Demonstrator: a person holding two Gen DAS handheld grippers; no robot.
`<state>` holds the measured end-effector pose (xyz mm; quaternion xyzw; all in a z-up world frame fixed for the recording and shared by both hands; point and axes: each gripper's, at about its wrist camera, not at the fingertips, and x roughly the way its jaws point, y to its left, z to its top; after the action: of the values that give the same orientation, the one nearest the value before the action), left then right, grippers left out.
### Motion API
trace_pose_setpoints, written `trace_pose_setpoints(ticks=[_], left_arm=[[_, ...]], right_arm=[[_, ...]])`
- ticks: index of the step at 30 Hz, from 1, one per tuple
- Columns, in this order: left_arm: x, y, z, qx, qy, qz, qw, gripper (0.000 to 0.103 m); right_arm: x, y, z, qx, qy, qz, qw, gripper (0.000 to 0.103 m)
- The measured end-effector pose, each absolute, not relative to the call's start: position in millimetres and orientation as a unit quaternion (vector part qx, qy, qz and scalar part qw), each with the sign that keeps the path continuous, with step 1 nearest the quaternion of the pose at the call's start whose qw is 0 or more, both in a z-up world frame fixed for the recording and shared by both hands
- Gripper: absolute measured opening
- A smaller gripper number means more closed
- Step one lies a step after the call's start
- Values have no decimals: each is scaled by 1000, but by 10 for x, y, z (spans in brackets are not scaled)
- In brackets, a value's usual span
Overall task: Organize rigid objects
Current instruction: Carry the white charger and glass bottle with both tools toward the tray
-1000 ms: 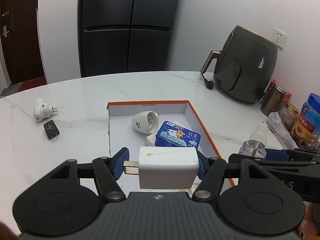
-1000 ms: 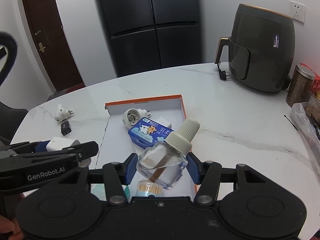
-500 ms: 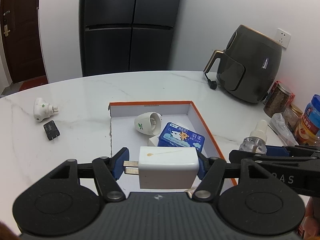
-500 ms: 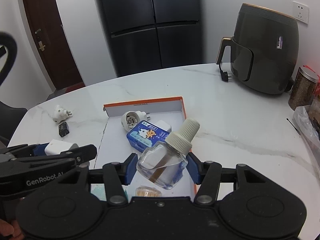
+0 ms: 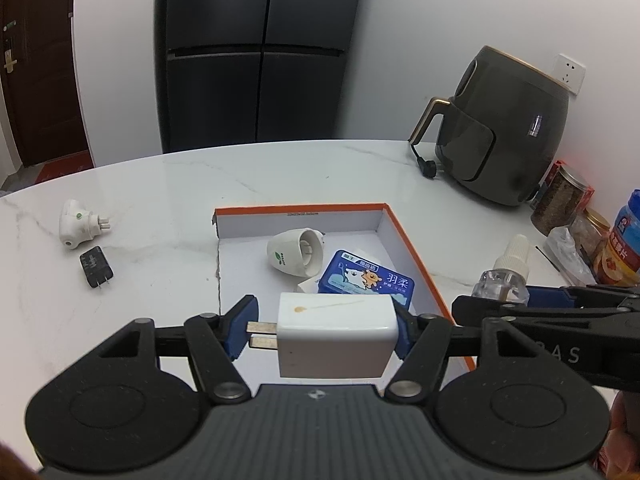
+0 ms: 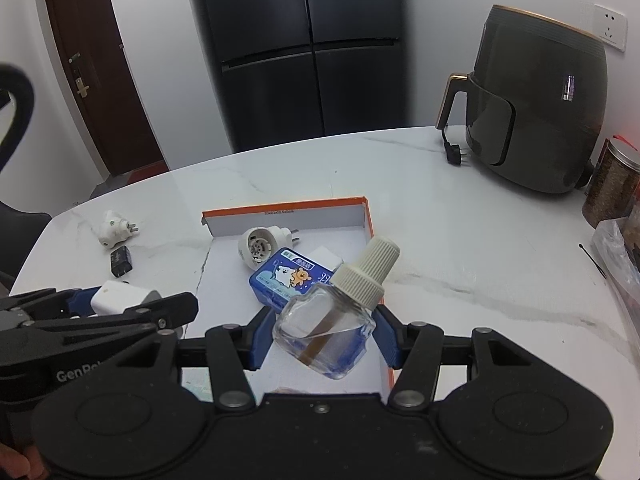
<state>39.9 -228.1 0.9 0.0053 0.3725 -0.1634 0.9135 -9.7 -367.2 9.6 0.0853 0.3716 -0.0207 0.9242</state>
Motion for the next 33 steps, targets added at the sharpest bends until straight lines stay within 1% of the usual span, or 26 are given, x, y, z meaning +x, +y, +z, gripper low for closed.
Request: trace_pose_setpoints(ticks=[33], left_arm=[[827,-2348,-24,7,376,-162,913,67]], right_arm=[[599,-3753,175,71,369,-15,927,65]])
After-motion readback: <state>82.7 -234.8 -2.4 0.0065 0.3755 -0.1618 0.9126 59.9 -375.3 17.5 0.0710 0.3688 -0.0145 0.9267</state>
